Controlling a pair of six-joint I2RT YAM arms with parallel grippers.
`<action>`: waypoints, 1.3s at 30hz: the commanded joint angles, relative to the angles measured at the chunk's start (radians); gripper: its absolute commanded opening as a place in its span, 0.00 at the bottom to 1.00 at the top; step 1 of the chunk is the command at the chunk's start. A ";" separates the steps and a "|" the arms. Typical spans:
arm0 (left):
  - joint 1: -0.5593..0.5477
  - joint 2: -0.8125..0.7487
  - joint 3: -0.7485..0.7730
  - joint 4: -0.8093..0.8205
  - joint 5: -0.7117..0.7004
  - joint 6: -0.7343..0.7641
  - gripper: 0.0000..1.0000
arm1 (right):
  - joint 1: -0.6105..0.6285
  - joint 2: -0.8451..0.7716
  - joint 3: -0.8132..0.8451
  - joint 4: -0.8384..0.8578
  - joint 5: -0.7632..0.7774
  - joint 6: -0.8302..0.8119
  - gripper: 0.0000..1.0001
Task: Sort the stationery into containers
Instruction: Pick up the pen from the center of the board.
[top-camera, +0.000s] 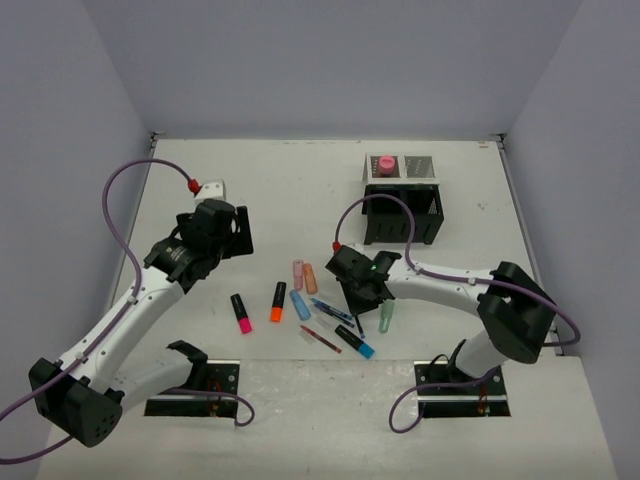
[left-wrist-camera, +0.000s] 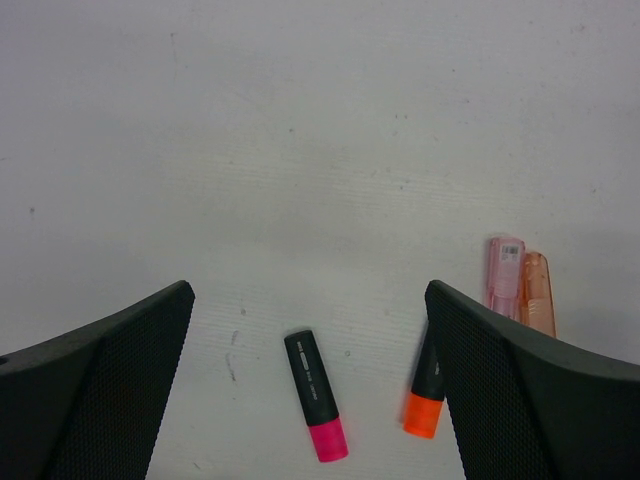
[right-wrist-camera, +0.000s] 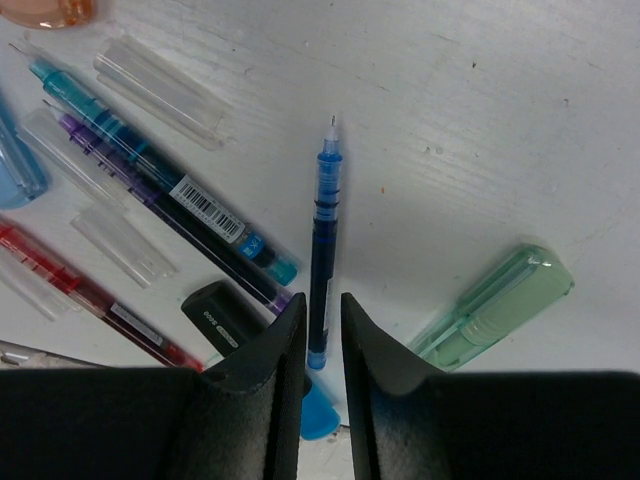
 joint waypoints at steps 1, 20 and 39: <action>0.005 0.003 -0.016 0.051 0.014 0.034 1.00 | 0.010 0.019 0.006 0.019 0.015 0.029 0.21; 0.007 0.027 0.028 0.054 0.079 -0.012 1.00 | 0.010 0.114 -0.010 0.047 0.056 0.052 0.07; -0.234 0.242 0.116 0.153 0.268 -0.747 0.94 | -0.051 -0.226 0.028 -0.111 0.277 0.038 0.00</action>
